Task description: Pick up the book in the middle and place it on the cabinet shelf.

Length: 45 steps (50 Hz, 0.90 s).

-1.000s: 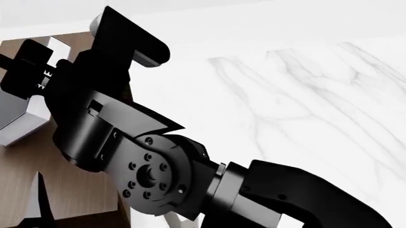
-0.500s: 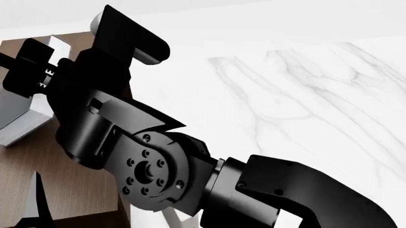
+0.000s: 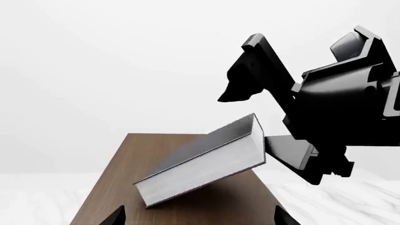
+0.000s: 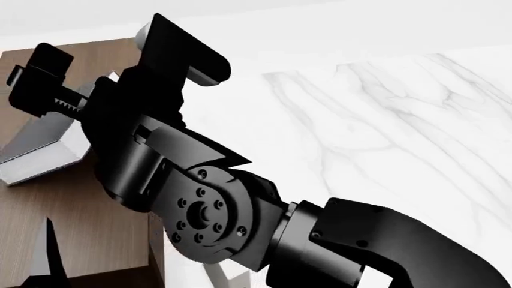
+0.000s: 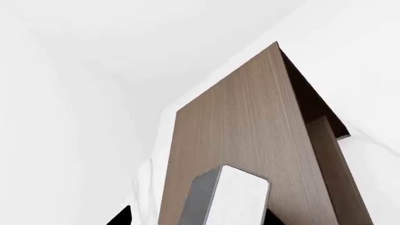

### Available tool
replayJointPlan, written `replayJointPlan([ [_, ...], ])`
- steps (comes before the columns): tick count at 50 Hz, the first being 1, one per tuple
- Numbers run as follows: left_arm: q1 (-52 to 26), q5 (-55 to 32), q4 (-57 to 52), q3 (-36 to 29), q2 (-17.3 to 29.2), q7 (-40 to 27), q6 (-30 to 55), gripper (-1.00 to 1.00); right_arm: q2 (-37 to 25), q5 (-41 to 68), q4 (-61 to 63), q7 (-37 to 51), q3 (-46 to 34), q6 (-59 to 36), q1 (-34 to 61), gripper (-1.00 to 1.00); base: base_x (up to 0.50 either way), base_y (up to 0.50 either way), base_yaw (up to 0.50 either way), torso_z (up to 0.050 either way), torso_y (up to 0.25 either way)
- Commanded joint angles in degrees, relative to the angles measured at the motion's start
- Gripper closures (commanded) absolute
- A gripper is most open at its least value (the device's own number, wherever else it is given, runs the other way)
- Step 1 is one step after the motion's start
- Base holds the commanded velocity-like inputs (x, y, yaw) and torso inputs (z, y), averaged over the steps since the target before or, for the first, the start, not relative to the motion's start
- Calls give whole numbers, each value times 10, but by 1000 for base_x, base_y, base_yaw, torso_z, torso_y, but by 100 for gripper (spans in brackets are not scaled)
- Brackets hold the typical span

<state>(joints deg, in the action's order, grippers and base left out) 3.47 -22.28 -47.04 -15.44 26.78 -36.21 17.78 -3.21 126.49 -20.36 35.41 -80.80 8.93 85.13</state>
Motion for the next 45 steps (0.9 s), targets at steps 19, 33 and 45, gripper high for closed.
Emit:
replayJointPlan([
  [19, 3, -2, 8, 13, -8, 20, -20, -100, -29, -9, -76, -65, 12, 4, -62, -100, 0, 0, 0, 0, 1],
  [33, -9, 12, 39, -10, -17, 30, -26, -100, -155, -5, 49, -123, 73, 77, -155, -100, 0, 0, 0, 0, 0],
  [45, -122, -23, -51, 33, 19, 18, 45, -100, -401, -465, 339, 70, 51, 269, -151, -100, 0, 0, 0, 1, 1],
])
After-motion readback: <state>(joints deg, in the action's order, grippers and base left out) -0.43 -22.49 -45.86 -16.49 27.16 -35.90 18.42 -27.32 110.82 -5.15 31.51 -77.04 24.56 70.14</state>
